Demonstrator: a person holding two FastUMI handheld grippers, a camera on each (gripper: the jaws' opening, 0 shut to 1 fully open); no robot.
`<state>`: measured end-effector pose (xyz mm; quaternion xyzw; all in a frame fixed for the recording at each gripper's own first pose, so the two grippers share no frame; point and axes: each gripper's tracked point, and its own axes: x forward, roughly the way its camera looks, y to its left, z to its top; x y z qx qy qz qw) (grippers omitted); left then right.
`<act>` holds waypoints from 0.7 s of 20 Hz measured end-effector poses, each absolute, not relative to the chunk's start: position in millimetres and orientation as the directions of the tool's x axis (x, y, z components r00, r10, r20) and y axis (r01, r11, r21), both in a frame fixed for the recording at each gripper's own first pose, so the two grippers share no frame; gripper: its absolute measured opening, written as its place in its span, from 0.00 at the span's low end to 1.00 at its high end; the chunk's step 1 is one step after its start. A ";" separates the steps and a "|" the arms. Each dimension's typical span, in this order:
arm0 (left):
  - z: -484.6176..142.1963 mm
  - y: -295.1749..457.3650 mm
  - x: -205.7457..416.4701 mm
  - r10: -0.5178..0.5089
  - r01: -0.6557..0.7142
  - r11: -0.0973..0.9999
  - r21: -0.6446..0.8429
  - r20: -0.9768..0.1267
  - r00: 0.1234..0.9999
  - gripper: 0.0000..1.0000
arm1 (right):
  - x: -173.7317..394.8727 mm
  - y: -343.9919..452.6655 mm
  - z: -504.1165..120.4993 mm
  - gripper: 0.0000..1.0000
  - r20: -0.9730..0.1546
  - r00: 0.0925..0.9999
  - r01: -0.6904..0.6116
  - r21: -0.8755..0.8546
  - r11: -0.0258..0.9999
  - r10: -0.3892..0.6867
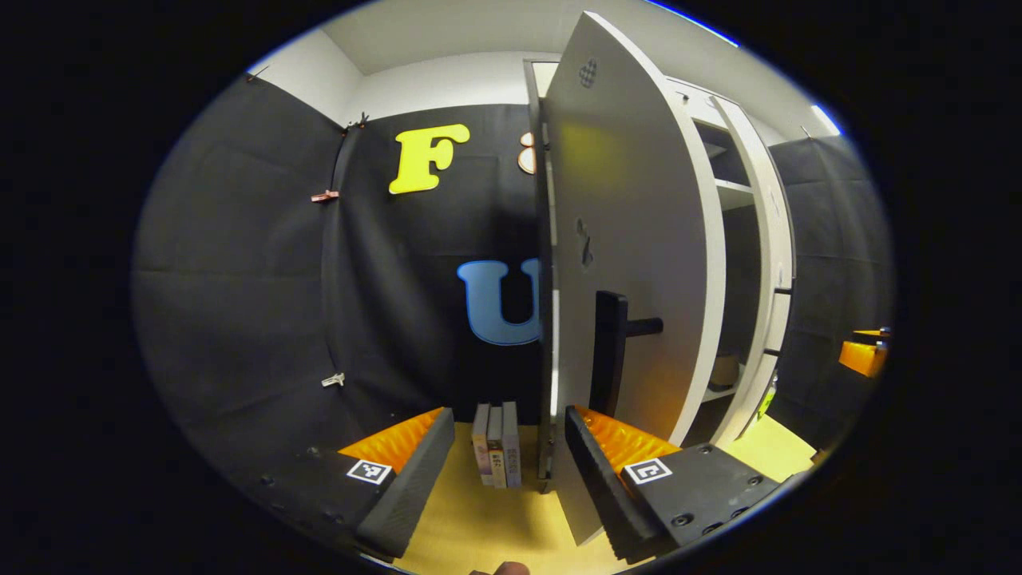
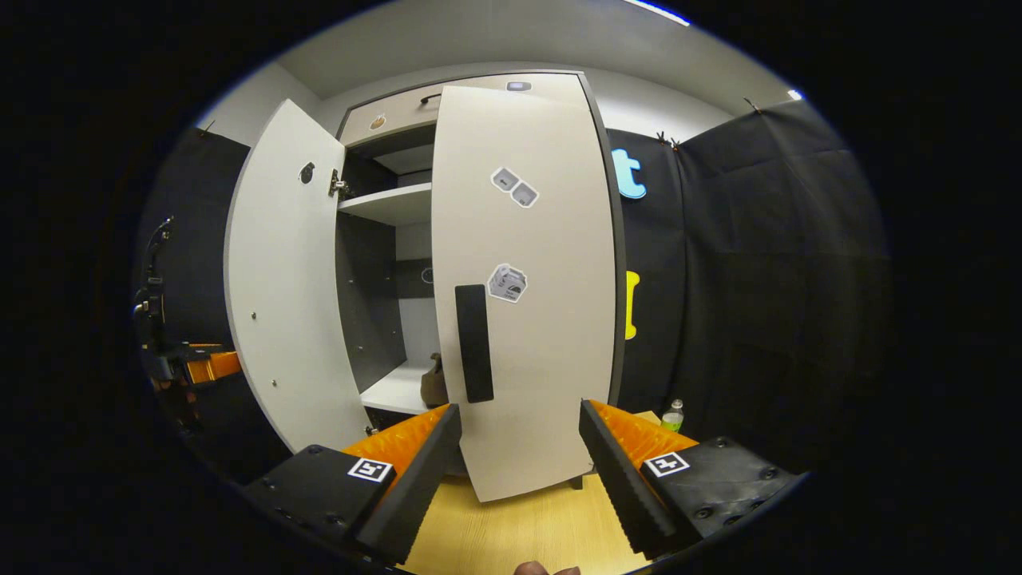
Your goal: Grab one shoe with the right hand and put it into the shoe cabinet, grab the other shoe with the left hand and put it into the shoe cabinet; then close the right door with the right hand and the left door with the left hand.
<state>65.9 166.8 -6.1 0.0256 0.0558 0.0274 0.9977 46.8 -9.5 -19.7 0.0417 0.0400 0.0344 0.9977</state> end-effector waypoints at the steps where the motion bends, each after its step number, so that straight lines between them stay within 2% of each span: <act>1: -6.0 155.8 67.0 0.042 -0.037 0.998 0.052 -0.110 0.993 0.90 | 46.4 -11.5 -19.8 0.98 -0.076 0.994 -0.067 0.085 0.994 0.073; 8: -5.2 89.1 86.1 -0.035 0.039 0.998 0.044 -0.097 0.995 0.87 | 47.3 -35.4 -17.7 0.98 -0.075 0.995 -0.063 0.100 0.993 0.070; 14: -0.6 39.8 98.8 -0.085 0.088 0.995 0.038 -0.082 0.993 0.91 | 44.8 -46.2 -10.8 0.98 -0.064 0.995 -0.073 0.097 0.993 0.080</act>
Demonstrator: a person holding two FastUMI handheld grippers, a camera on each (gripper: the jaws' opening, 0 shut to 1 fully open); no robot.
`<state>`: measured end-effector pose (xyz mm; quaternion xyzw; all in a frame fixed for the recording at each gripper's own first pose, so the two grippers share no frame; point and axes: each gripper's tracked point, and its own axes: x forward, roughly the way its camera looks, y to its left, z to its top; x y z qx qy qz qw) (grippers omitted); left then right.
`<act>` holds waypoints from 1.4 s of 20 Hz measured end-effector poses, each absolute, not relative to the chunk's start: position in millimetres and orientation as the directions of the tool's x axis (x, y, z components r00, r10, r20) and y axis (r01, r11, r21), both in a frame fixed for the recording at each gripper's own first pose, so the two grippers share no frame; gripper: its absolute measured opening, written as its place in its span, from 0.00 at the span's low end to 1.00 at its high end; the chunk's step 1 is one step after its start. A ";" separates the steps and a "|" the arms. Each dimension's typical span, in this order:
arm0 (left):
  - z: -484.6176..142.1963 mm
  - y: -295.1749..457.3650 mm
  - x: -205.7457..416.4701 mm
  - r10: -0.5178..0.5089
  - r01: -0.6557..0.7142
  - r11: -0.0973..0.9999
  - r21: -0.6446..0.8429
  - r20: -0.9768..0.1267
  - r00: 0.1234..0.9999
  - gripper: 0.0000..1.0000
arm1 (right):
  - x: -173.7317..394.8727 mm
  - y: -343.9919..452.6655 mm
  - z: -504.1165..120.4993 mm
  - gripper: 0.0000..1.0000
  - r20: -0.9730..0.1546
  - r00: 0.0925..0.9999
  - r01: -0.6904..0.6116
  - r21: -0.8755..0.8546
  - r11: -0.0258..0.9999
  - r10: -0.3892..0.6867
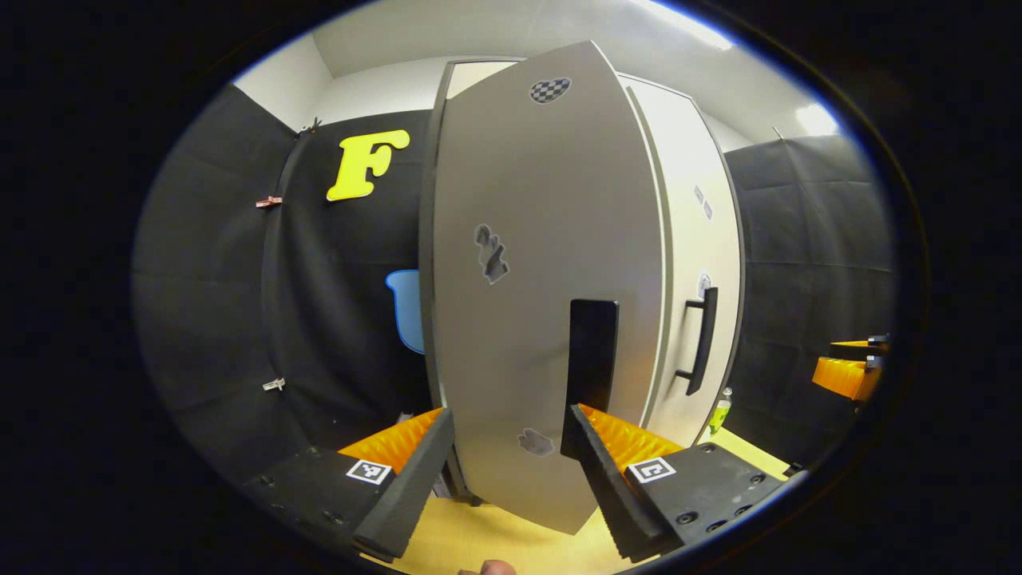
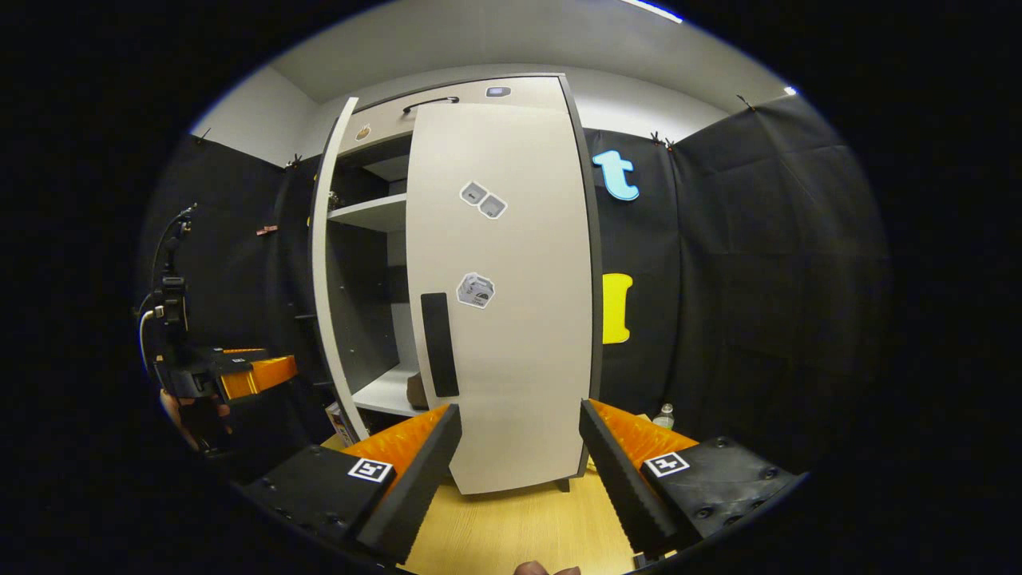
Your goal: Grab one shoe with the right hand and put it into the shoe cabinet, grab the other shoe with the left hand and put it into the shoe cabinet; then close the right door with the right hand and the left door with the left hand.
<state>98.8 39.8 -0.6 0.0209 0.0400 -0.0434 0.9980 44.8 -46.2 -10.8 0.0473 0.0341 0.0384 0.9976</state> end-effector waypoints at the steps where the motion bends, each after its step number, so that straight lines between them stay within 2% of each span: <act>1: -0.5 33.3 97.4 -0.091 0.094 0.995 0.032 -0.082 0.992 0.92 | 44.3 -46.0 -9.7 0.98 -0.063 0.995 -0.075 0.098 0.992 0.082; 16: 5.8 -0.2 21.7 -0.115 0.115 0.993 0.007 -0.058 0.992 0.93 | 11.0 -0.2 -6.1 0.99 -0.038 0.993 -0.111 0.055 0.992 0.114; 28: 16.4 4.2 -25.7 -0.100 0.100 0.995 0.020 -0.007 0.995 0.93 | -18.6 22.4 6.5 0.98 0.024 0.997 -0.069 0.028 0.997 0.069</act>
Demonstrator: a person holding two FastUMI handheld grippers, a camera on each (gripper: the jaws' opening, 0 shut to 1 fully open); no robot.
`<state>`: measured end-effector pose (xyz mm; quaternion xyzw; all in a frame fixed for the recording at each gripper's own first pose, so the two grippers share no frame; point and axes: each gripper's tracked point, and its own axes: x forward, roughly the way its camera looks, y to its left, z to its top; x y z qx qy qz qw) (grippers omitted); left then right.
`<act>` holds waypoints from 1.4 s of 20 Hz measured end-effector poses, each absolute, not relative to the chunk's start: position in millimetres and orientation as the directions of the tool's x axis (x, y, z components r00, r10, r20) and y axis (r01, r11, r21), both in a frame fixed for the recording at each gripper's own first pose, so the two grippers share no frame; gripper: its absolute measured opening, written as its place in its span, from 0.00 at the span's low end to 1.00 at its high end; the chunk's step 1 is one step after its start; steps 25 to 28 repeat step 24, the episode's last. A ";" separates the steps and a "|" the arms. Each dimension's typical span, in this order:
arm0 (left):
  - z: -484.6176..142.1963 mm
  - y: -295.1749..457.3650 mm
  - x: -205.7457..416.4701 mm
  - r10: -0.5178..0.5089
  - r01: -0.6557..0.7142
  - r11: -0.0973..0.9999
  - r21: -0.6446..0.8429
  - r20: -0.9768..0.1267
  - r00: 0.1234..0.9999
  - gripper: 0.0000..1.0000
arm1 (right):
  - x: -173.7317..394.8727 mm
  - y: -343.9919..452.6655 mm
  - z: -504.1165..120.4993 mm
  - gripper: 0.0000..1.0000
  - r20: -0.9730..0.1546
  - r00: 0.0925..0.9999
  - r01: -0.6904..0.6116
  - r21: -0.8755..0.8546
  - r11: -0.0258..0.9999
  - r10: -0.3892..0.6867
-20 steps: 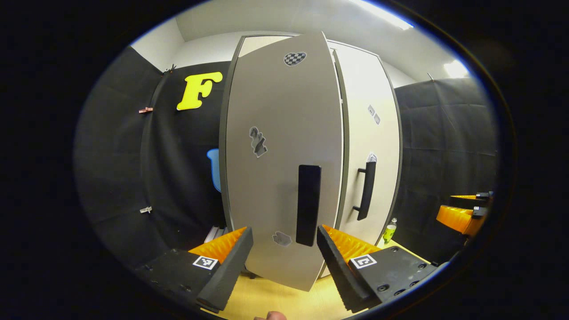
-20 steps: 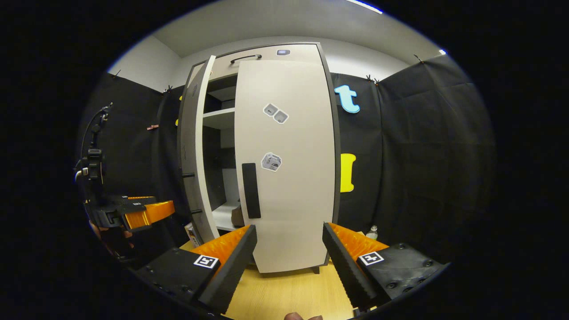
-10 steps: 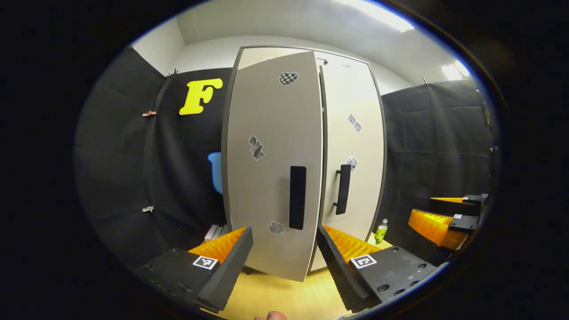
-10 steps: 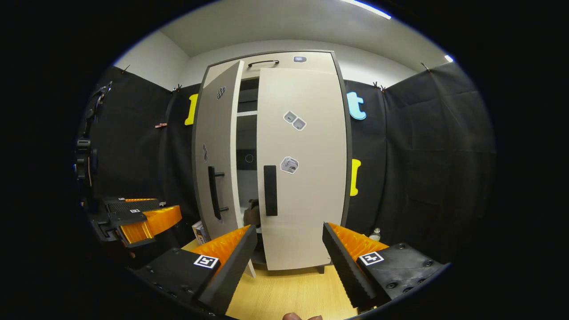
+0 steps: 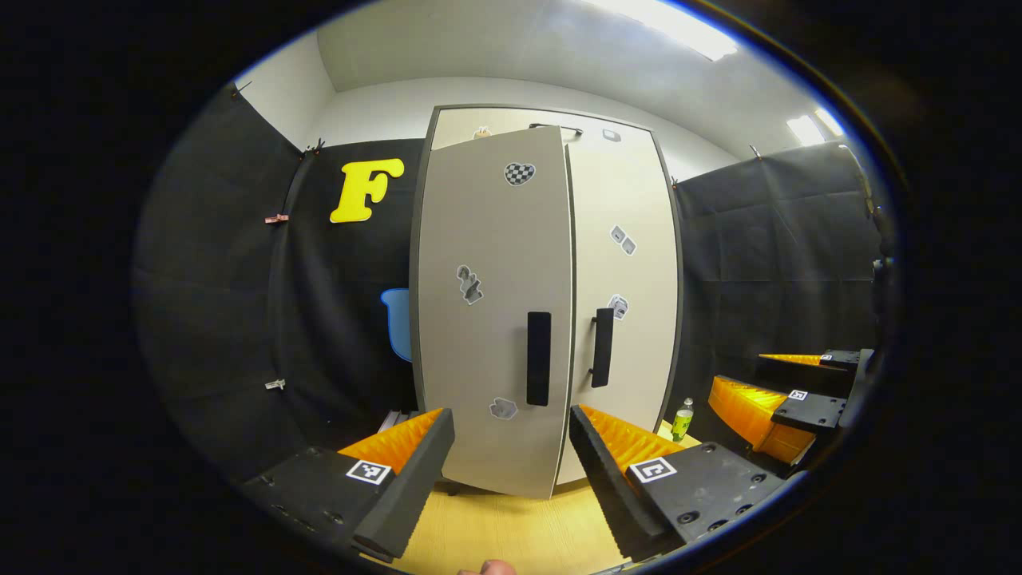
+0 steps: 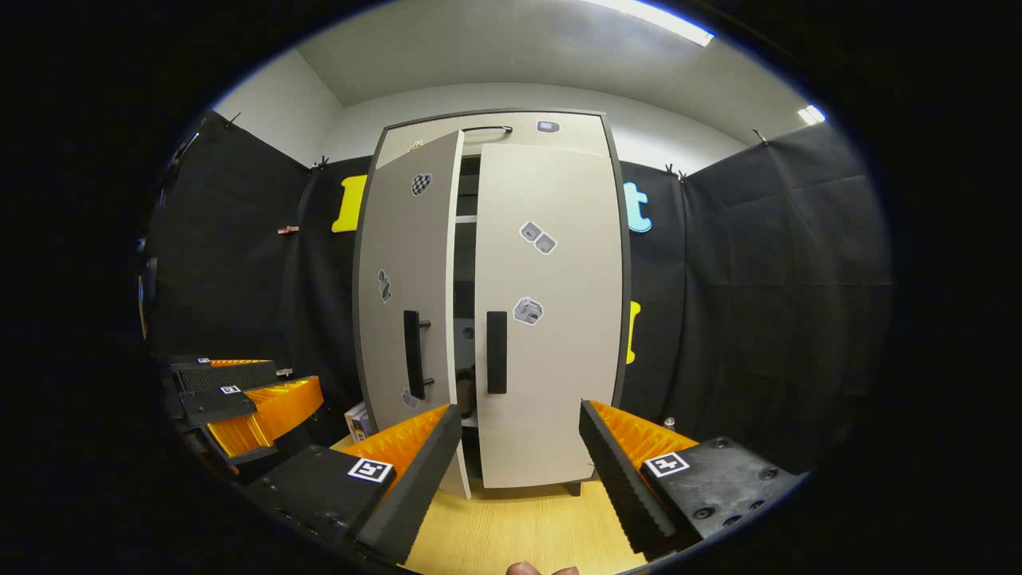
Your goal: Grab one shoe with the right hand and put it into the shoe cabinet, grab the other shoe with the left hand and put it into the shoe cabinet; then close the right door with the right hand and the left door with the left hand.
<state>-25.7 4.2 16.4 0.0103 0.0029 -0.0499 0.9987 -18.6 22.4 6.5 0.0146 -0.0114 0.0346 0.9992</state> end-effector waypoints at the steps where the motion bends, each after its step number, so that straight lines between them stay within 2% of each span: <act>1: 14.6 4.5 -26.7 -0.098 0.099 0.995 0.017 -0.010 0.995 0.93 | -19.0 22.7 5.5 0.98 0.024 0.997 -0.068 0.032 0.997 0.067; 28: 13.8 6.1 -23.7 -0.083 0.084 0.996 0.028 -0.011 0.996 0.93 | -21.7 26.9 3.9 0.98 0.021 0.996 -0.088 0.031 0.996 0.088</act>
